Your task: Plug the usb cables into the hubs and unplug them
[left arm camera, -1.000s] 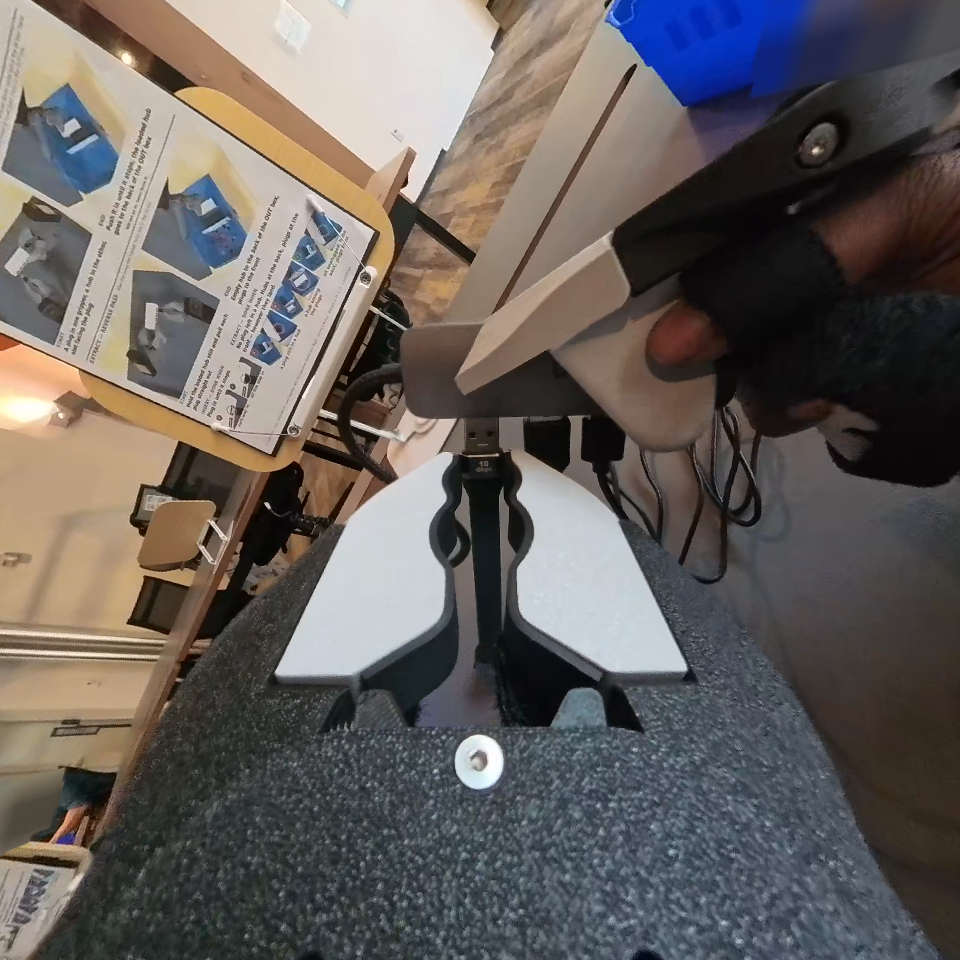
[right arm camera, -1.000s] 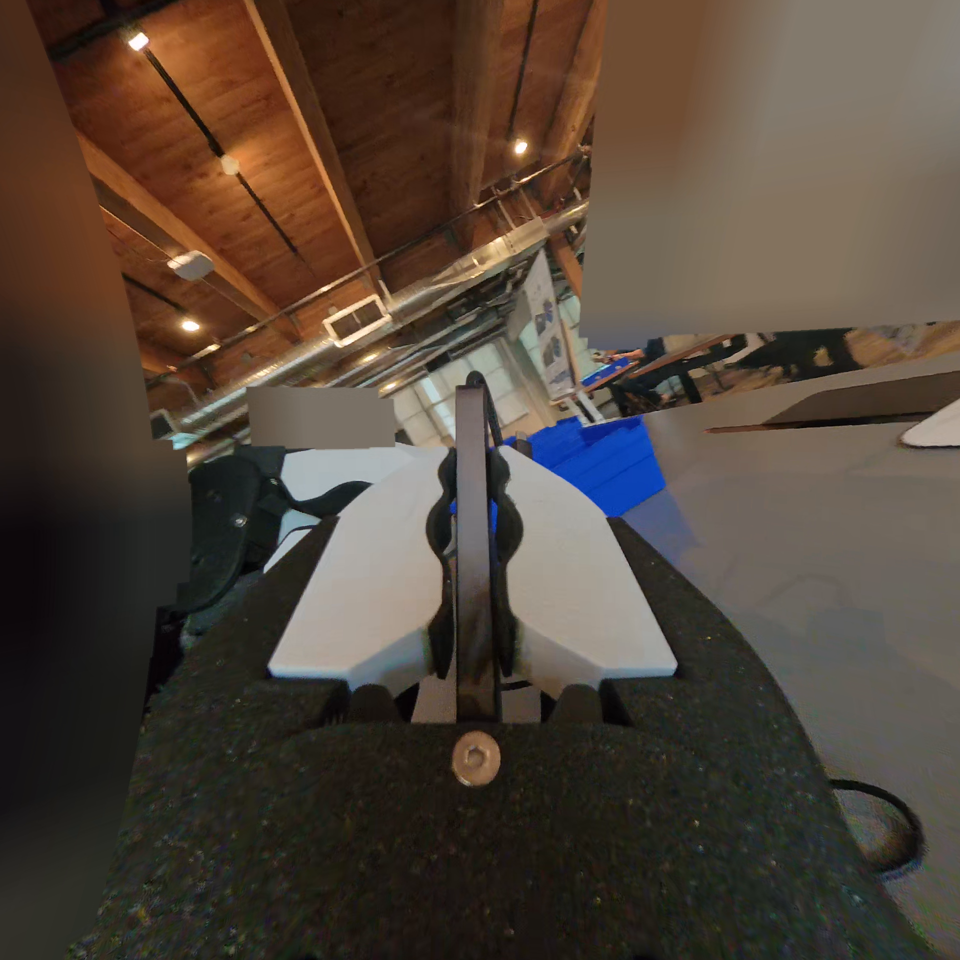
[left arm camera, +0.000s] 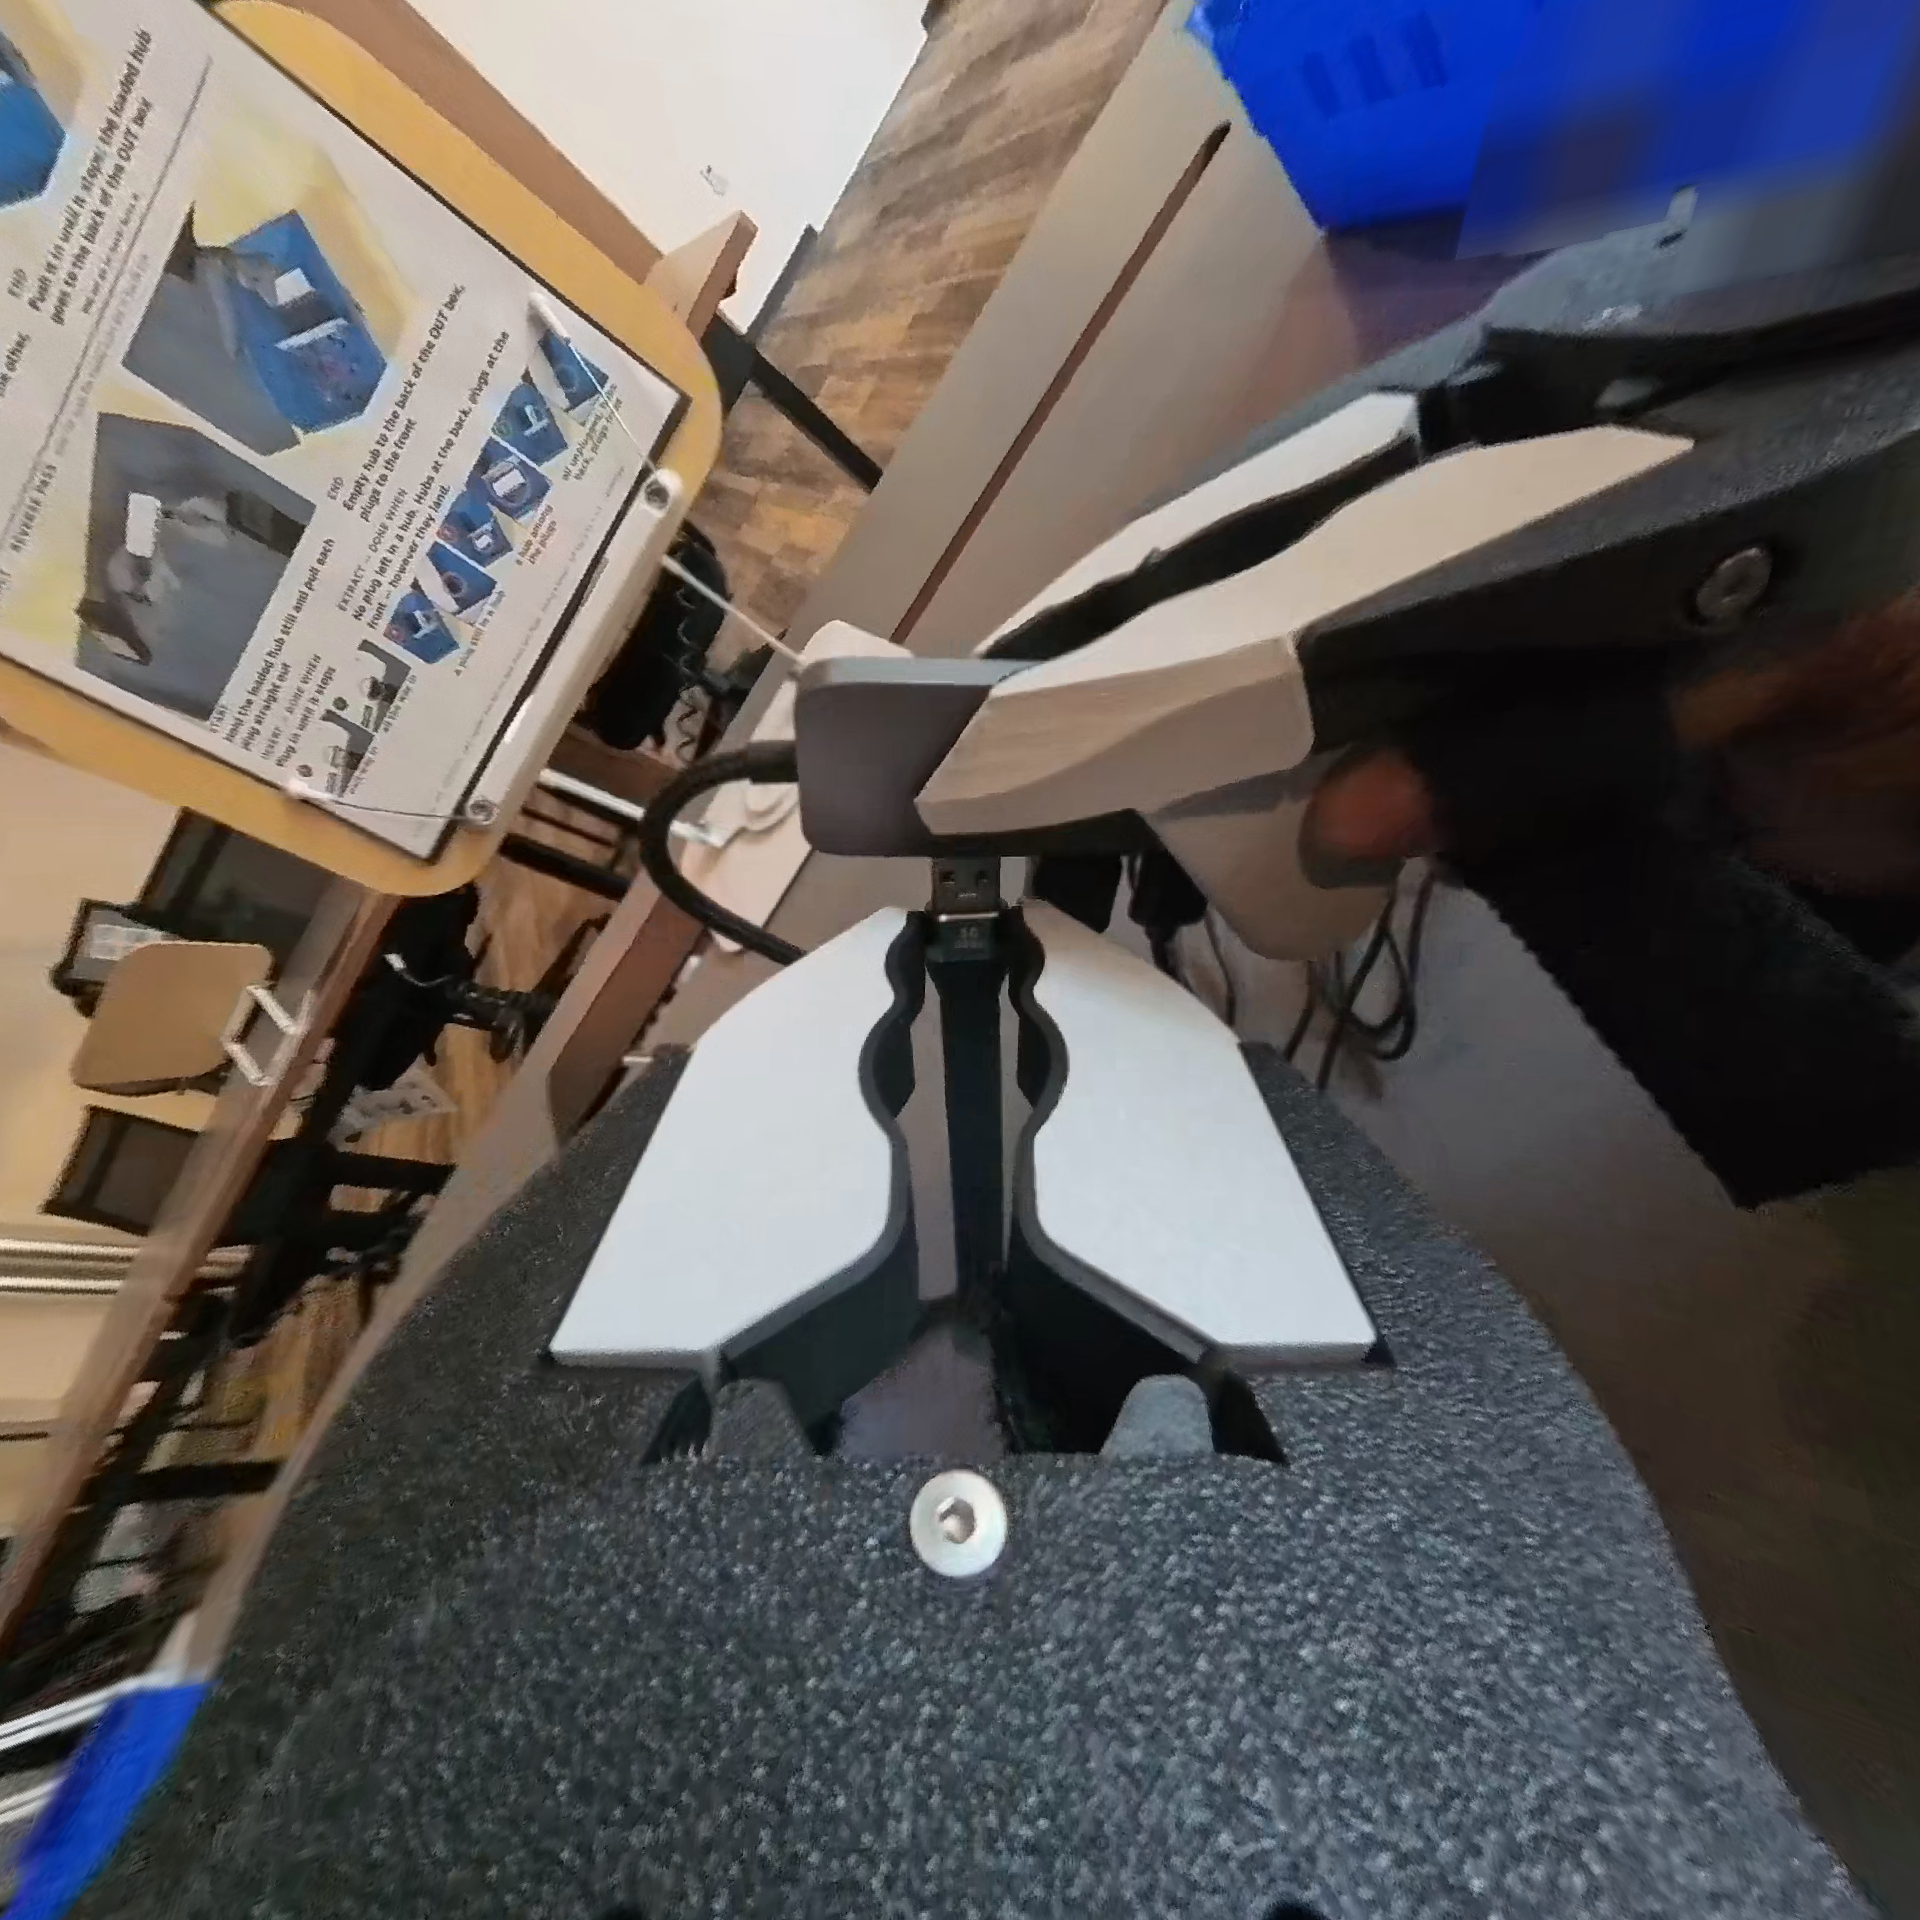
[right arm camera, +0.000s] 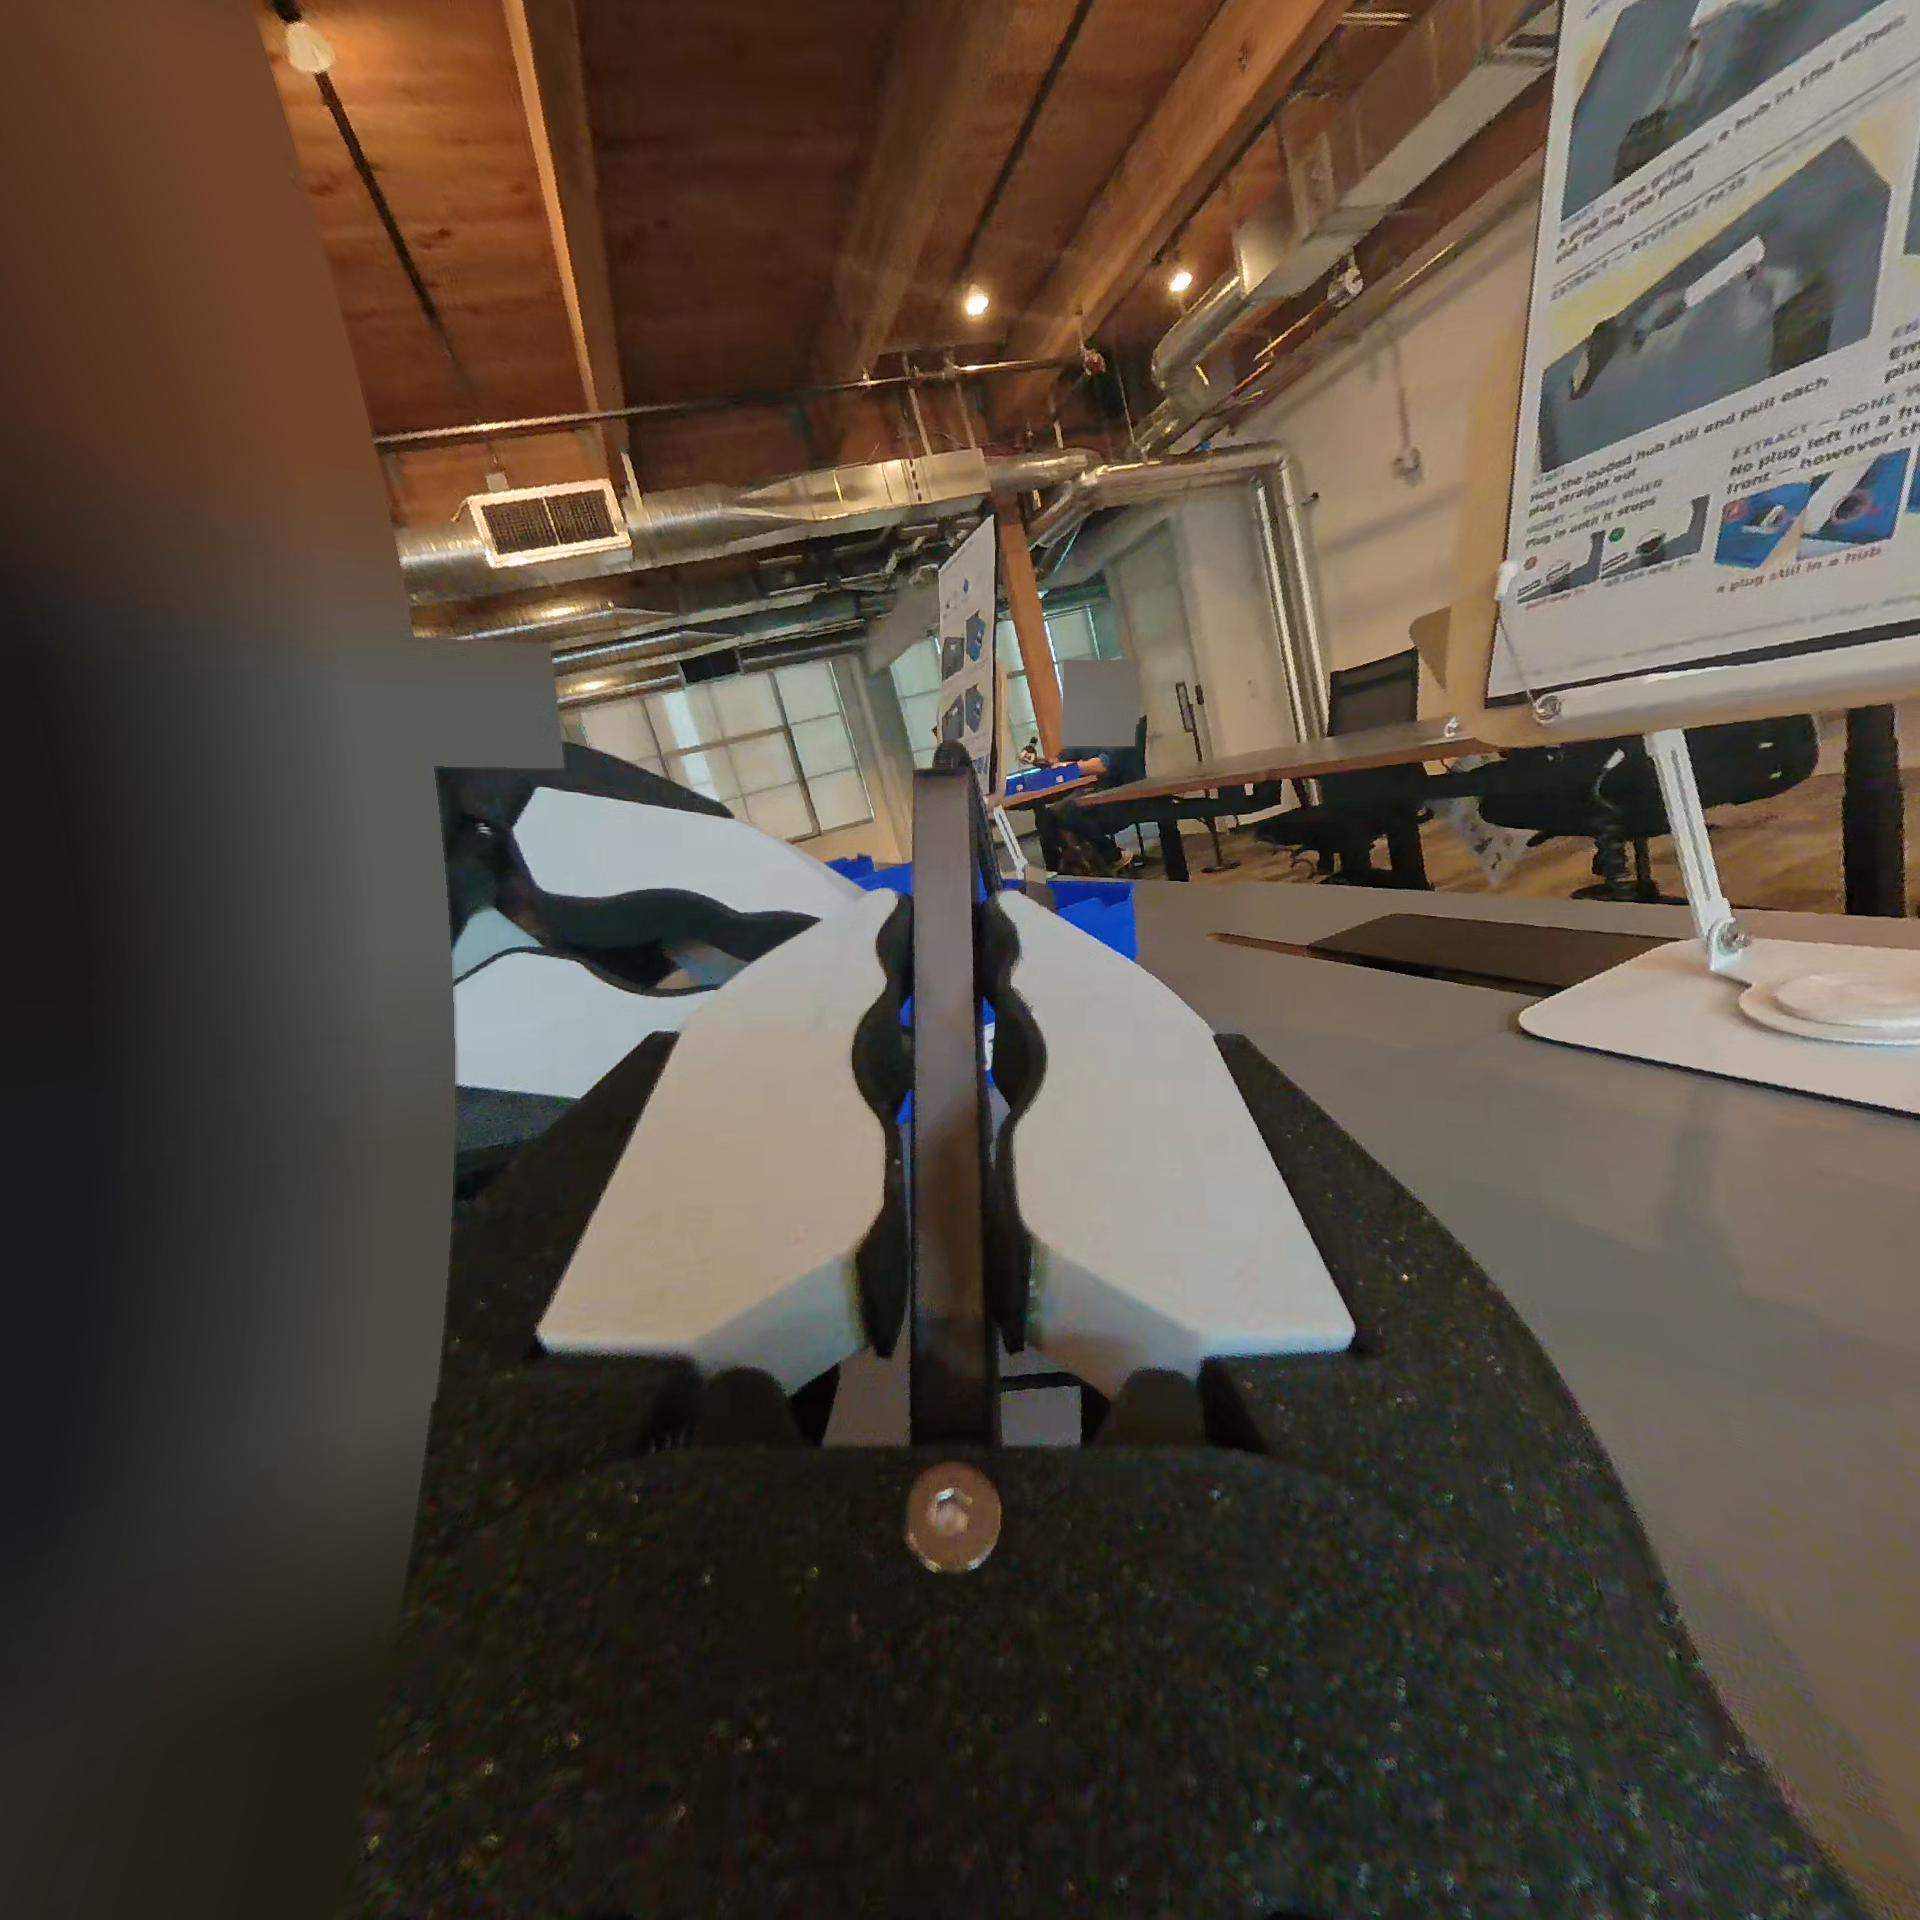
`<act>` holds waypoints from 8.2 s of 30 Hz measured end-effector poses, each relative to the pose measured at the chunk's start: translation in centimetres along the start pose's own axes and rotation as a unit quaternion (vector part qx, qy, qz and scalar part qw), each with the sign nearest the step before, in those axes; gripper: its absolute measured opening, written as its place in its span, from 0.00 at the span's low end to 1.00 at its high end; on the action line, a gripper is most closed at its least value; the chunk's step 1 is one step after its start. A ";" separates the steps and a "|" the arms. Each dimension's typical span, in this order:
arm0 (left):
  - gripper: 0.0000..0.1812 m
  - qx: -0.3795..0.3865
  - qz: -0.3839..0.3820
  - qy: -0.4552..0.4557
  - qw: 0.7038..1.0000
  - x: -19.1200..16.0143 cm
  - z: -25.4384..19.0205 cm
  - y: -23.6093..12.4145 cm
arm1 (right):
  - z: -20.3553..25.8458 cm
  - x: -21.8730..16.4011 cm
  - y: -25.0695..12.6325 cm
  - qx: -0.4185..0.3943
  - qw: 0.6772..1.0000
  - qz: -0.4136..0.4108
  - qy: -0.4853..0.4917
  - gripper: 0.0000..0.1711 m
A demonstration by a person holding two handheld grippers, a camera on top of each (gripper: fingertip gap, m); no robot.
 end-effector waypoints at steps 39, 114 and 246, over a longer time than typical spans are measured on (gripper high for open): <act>0.15 0.048 -0.099 0.013 0.994 -1.0 -0.3 -1.1 | 0.5 0.6 -0.5 0.056 0.998 0.015 -0.030 0.06; 0.09 -0.482 -0.135 -0.104 0.859 -9.2 0.8 12.4 | -2.1 1.9 -2.2 0.026 0.999 0.020 0.012 0.06; 0.08 -0.030 0.012 0.124 0.992 -0.9 -1.7 2.3 | -2.9 -1.0 -1.1 0.018 0.985 0.049 0.163 0.07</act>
Point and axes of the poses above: each gripper's, where its closed fingertips meet, y out along the fingers, x out of its top, z = x × y across the jaws, the point moved 10 cm from there along -y, back along the fingers, and after that the axes turned 14 degrees about y, right-handed, at the moved point
